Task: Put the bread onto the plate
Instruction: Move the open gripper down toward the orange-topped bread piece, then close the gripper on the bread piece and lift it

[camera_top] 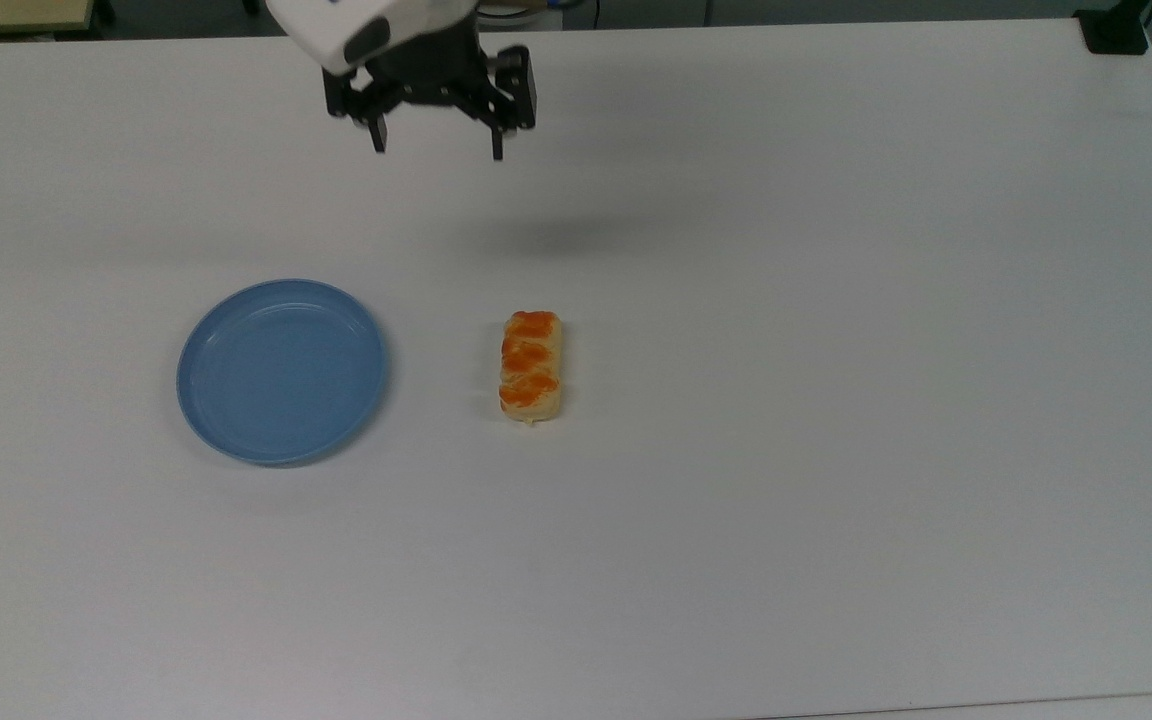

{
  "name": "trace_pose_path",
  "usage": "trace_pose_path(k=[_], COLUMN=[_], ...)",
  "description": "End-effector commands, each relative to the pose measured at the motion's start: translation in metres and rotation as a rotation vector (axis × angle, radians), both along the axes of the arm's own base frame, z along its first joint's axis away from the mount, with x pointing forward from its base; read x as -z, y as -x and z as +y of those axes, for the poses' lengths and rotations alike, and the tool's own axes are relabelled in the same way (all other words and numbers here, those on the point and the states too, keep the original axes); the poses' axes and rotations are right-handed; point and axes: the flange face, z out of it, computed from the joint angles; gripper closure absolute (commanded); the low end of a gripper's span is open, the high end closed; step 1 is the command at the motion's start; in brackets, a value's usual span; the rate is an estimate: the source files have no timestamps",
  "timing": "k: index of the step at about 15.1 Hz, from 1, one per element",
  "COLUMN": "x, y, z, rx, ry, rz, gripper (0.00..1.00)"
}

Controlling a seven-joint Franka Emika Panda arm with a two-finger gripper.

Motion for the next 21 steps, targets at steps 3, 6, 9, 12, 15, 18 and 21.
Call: trace_pose_path(k=[3,6,9,12,15,18,21], x=[0.087,0.138,0.179,0.209,0.219,0.228,0.227], y=[-0.039,-0.057,-0.068,-0.073,-0.075,-0.071,-0.07], z=[0.038,0.061,0.077,0.083,0.081,0.081,0.085], rx=[-0.063,-0.079,-0.021,-0.031,-0.042,-0.049,-0.058], ry=[0.002,0.006,0.016,0.023,0.043,0.047,0.048], rz=[0.014,-0.003,-0.018,-0.018,-0.017,-0.002,0.001], gripper=[0.0,0.0,0.0,0.0,0.07,0.5,0.57])
